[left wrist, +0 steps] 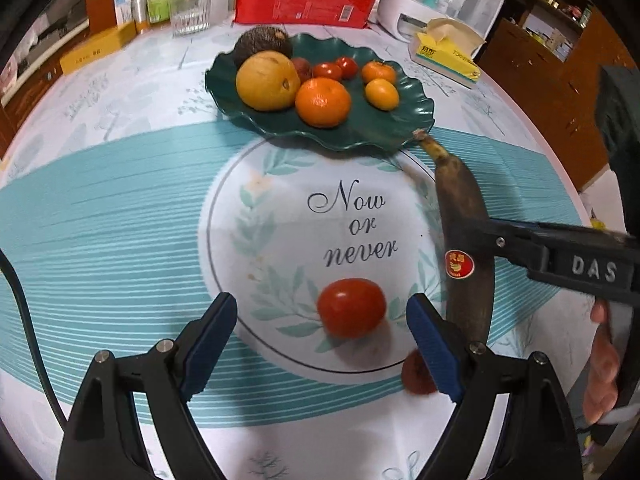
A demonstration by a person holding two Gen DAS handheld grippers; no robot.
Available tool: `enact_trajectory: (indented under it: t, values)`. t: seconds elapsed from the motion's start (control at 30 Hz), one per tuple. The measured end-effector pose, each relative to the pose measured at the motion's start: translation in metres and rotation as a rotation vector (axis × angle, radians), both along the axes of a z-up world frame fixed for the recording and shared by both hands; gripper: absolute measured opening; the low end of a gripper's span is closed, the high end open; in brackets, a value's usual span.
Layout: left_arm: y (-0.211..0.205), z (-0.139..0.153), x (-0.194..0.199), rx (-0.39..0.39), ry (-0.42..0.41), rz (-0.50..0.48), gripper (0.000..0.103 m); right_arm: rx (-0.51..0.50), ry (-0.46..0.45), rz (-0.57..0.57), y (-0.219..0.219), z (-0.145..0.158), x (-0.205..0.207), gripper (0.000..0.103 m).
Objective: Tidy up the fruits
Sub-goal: 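Grasp the banana with the right tool while the left tool grasps the tomato, then lay the banana on the green plate while the left tool places the tomato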
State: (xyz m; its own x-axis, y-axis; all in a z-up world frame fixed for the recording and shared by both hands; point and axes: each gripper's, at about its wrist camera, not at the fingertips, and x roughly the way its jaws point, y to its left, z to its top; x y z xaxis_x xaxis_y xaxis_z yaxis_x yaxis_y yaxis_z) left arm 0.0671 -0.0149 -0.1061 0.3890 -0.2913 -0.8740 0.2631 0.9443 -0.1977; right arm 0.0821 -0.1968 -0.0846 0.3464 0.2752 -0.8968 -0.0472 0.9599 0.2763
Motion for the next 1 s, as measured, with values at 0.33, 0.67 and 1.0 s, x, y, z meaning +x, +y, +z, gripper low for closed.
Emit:
enact_trajectory:
  t: [0.33, 0.67, 1.0]
  values:
    - [-0.01, -0.006, 0.0, 0.001, 0.003, 0.003, 0.036, 0.009, -0.016, 0.014, -0.003, 0.0, -0.002, 0.032]
    - [-0.015, 0.009, -0.004, 0.032, -0.064, -0.009, 0.035, -0.033, -0.064, 0.071, 0.005, 0.008, -0.006, 0.032]
    - [-0.014, 0.061, 0.029, 0.041, -0.168, -0.008, 0.035, -0.061, -0.147, 0.078, -0.002, 0.041, 0.013, 0.032]
